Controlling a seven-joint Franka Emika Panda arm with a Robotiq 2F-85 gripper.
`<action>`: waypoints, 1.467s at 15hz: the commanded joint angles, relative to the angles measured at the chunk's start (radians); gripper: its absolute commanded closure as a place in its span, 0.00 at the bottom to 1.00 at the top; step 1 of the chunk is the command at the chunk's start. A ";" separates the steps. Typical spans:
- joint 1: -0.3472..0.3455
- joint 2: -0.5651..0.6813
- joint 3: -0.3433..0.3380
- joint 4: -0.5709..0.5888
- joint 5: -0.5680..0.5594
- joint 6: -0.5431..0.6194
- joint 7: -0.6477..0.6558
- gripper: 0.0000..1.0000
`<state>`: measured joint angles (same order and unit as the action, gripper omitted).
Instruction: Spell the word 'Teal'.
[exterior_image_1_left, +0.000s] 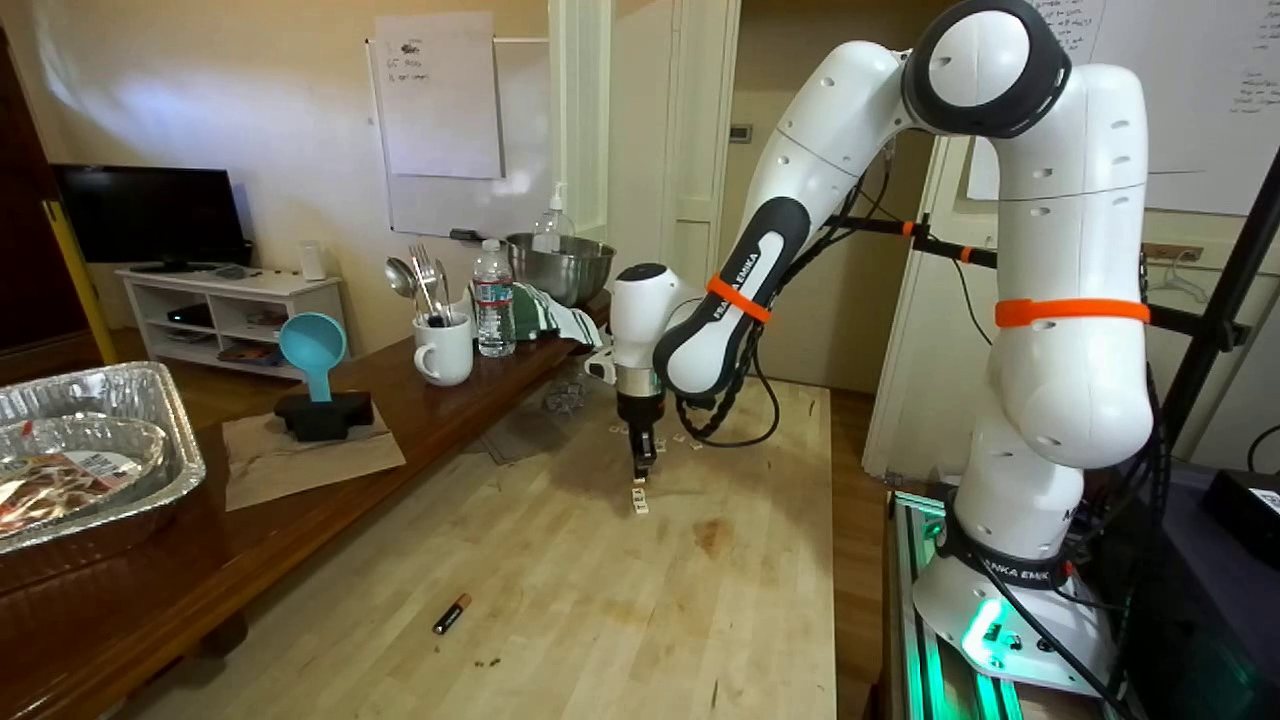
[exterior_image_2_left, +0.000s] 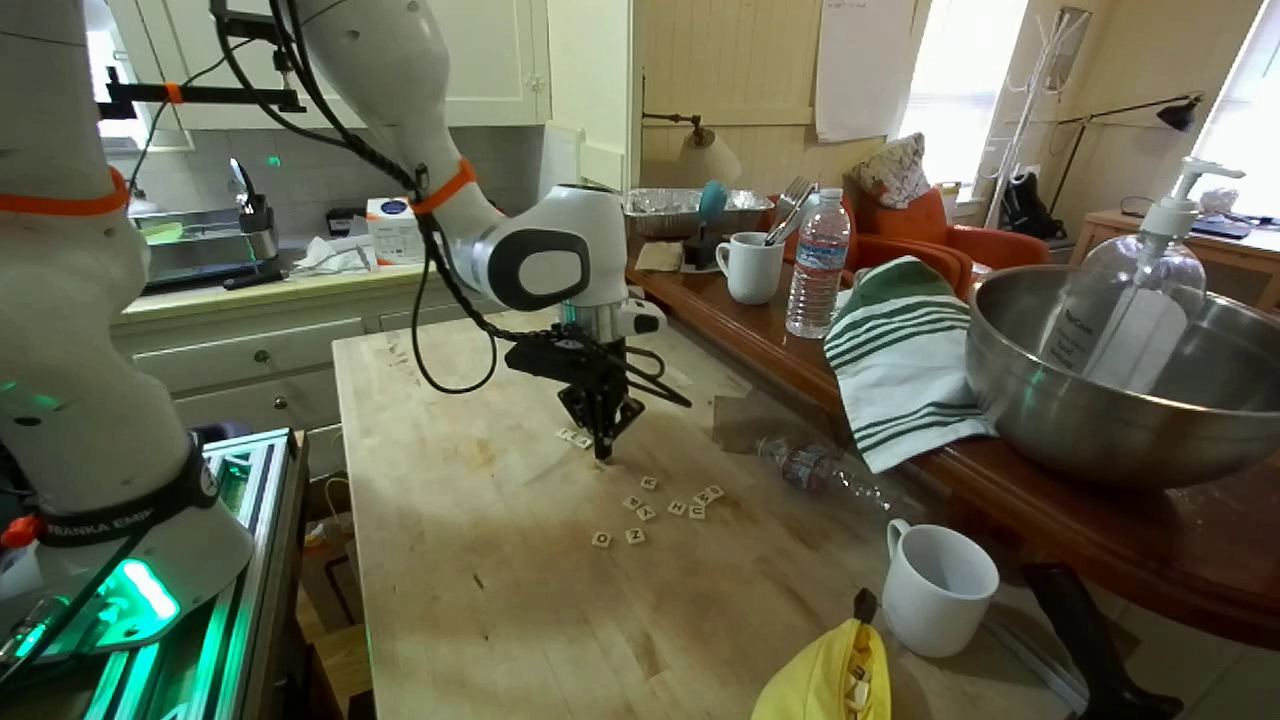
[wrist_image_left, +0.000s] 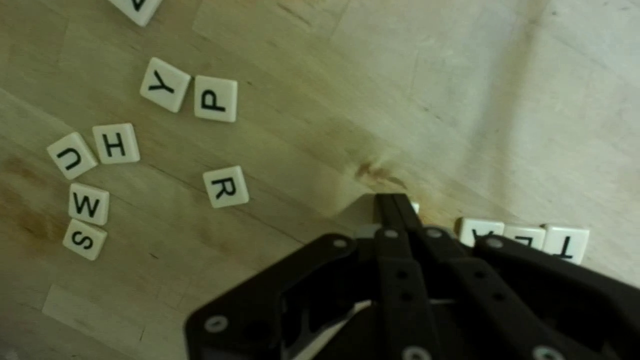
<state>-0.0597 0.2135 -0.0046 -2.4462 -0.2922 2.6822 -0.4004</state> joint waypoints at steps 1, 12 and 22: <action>0.012 0.005 0.009 -0.029 0.008 -0.007 0.006 1.00; 0.023 -0.003 0.020 -0.041 0.015 -0.011 0.004 1.00; 0.024 -0.007 0.028 -0.045 0.023 -0.009 0.000 1.00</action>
<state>-0.0445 0.1997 0.0144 -2.4658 -0.2873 2.6822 -0.4003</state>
